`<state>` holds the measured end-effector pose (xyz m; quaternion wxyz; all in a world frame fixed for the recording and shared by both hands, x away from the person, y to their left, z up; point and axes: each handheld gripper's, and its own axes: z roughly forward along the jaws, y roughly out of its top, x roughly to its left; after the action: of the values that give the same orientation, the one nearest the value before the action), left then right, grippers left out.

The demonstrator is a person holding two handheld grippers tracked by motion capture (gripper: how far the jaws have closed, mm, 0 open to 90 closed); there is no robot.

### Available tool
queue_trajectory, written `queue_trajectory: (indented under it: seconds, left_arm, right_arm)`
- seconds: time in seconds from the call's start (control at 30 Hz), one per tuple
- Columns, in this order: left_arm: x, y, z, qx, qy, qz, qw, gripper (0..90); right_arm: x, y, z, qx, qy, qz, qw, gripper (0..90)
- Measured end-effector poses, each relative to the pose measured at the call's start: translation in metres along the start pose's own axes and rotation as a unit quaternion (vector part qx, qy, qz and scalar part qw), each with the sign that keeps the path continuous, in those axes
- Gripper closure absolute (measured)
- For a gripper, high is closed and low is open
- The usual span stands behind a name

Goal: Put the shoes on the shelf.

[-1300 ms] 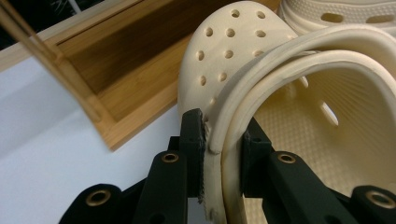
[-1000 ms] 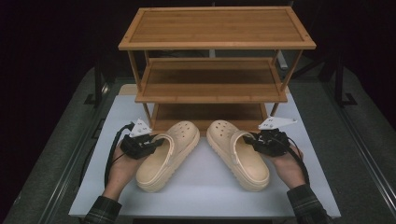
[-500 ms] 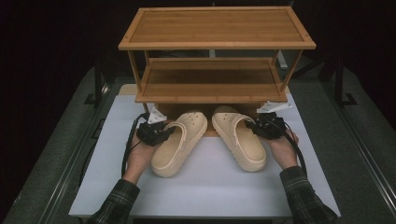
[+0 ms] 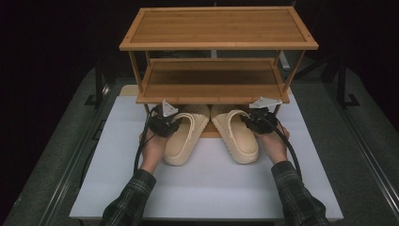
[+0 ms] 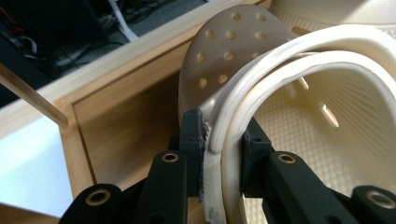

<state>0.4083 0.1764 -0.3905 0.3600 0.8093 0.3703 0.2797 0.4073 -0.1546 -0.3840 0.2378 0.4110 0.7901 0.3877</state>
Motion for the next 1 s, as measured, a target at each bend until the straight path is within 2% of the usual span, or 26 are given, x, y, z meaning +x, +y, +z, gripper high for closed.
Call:
queue_trajectory:
  seconds: [0.1,0.17,0.33,0.5,0.73,0.8,0.87,0.9,0.97,1.0]
  left_arm:
    - [-0.004,0.002,0.003,0.001,0.013,0.006,0.9999,75.4]
    - [-0.008,0.003,0.004,-0.004,0.014,0.003,0.9999,75.2]
    - [-0.014,0.002,0.007,0.006,0.021,0.019,0.9996,75.0]
    - [-0.017,0.003,0.007,0.008,0.033,0.017,0.9993,74.9]
    - [-0.022,0.003,0.008,0.010,0.035,0.023,0.9991,72.3]
    - [-0.021,0.003,0.009,0.007,0.032,0.015,0.9994,70.5]
    - [-0.020,0.003,0.008,0.008,0.032,0.011,0.9994,62.0]
    - [-0.019,0.002,0.007,0.008,0.033,0.011,0.9994,62.0]
    - [-0.017,0.002,0.005,0.007,0.028,0.007,0.9996,53.4]
    - [-0.017,0.001,0.004,0.002,0.025,0.002,0.9997,53.4]
  right_arm:
    - [0.000,-0.001,0.003,-0.001,-0.004,0.000,1.0000,76.3]
    - [0.001,-0.002,0.005,0.003,-0.009,0.001,1.0000,76.2]
    - [0.000,-0.003,0.007,0.007,-0.010,0.000,0.9999,76.0]
    - [0.001,-0.004,0.008,0.006,-0.013,0.005,0.9999,75.9]
    - [0.004,-0.004,0.010,0.005,-0.016,0.004,0.9999,74.5]
    - [0.004,-0.004,0.009,0.005,-0.015,0.002,0.9999,72.3]
    - [0.003,-0.004,0.009,0.002,-0.007,0.007,0.9999,70.0]
    - [0.002,-0.004,0.009,0.003,-0.004,0.010,0.9999,68.1]
    - [0.001,-0.005,0.008,0.005,0.000,0.015,0.9999,60.7]
    - [0.001,-0.005,0.008,0.005,0.000,0.015,0.9999,60.7]
